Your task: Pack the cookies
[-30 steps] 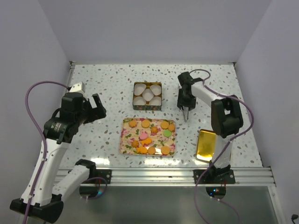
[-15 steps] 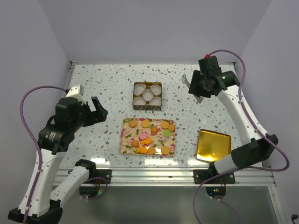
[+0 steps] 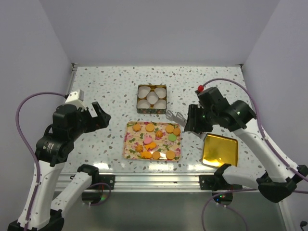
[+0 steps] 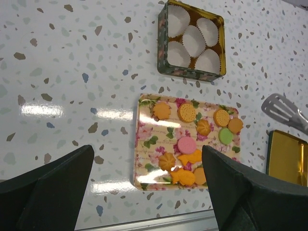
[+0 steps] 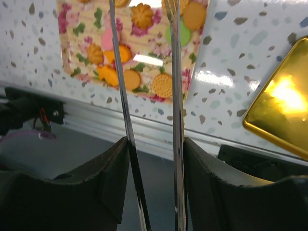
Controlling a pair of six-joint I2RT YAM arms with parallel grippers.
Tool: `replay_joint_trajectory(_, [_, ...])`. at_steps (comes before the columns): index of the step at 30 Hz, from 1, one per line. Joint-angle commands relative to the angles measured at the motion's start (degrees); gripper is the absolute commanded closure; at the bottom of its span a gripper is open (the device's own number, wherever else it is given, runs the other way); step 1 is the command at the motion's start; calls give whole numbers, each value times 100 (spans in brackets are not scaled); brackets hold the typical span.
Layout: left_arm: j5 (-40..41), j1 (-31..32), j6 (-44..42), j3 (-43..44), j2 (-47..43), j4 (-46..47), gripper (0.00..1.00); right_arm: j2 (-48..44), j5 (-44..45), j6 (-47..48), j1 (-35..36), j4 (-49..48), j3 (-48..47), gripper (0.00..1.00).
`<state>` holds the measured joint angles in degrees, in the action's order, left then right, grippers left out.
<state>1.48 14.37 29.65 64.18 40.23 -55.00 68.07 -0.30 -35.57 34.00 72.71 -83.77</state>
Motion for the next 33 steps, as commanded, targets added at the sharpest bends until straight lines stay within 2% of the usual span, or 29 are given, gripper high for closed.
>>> replay_joint_trajectory(1, [-121,39,137,-37,-111,121,0,-504,-173,-695,710,227,377,51])
replay_joint_trajectory(6, [-121,39,182,-213,-252,121,0,-471,353,-1530,1933,33,826,51])
replay_joint_trajectory(7, [-121,39,199,-222,-261,113,0,-392,468,-1610,2379,7,836,51])
replay_joint_trajectory(10, [-121,39,182,-222,-314,51,0,196,951,-1786,2927,120,590,51])
replay_joint_trajectory(16, [-25,39,138,-82,-375,-142,0,1058,1689,-1787,3025,349,-183,51])
replay_joint_trajectory(21, [81,39,111,-2,-419,-256,0,1787,1884,-1602,3025,648,-737,51])
replay_joint_trajectory(33, [125,31,76,-19,-393,-300,0,2149,2016,-1488,3025,587,-764,50])
